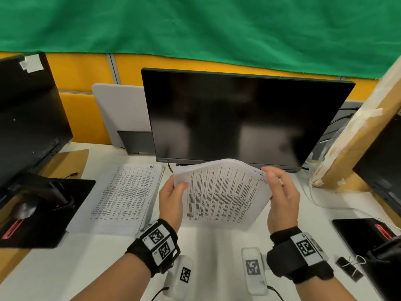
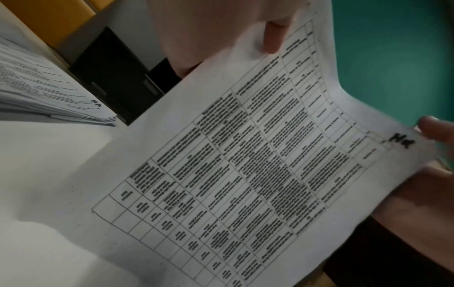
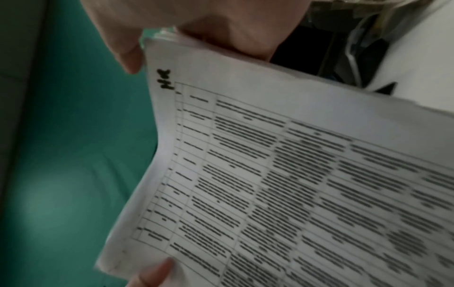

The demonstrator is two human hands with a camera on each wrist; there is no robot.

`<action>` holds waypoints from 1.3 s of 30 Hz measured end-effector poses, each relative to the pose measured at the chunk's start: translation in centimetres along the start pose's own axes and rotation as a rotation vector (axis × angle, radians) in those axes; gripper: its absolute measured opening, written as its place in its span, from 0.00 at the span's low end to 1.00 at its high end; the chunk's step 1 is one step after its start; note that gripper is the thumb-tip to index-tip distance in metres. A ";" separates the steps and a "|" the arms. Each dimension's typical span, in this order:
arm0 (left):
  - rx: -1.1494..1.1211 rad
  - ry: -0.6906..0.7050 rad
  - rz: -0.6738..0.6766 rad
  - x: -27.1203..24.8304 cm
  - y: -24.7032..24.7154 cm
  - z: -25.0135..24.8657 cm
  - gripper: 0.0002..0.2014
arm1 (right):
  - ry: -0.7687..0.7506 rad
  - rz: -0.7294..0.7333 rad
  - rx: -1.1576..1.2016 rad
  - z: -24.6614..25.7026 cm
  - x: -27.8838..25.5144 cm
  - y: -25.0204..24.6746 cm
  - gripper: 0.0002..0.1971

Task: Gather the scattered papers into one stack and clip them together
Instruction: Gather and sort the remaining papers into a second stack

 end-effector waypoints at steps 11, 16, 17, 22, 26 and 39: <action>0.000 -0.003 0.014 0.7 0.2 0.1 0.10 | -0.147 0.041 -0.113 2.0 1.0 0.6 0.08; -0.012 -0.008 0.030 0.7 0.5 0.0 0.11 | -0.163 0.081 -0.147 1.9 1.1 0.7 0.11; -0.013 -0.007 0.036 0.8 0.6 0.0 0.11 | -0.162 0.098 -0.127 2.1 1.1 0.7 0.09; 0.002 -0.020 0.060 1.1 0.6 0.1 0.11 | 0.086 0.331 -0.111 -2.1 0.9 1.3 0.30; 0.007 -0.044 0.097 1.2 1.2 0.4 0.10 | 0.365 0.350 -0.156 -7.7 0.2 1.5 0.32; -0.051 0.301 -0.014 -0.2 1.1 -4.8 0.11 | 0.434 0.299 -0.164 -9.9 -0.5 1.3 0.23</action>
Point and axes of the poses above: each hand's wrist, its own x-axis towards the middle knuckle, its own y-axis out of the palm, z = x × y, the point moved 9 cm from there along x, towards the middle knuckle, and after that the axes turned 6 degrees about -z, right-handed, at the moved point
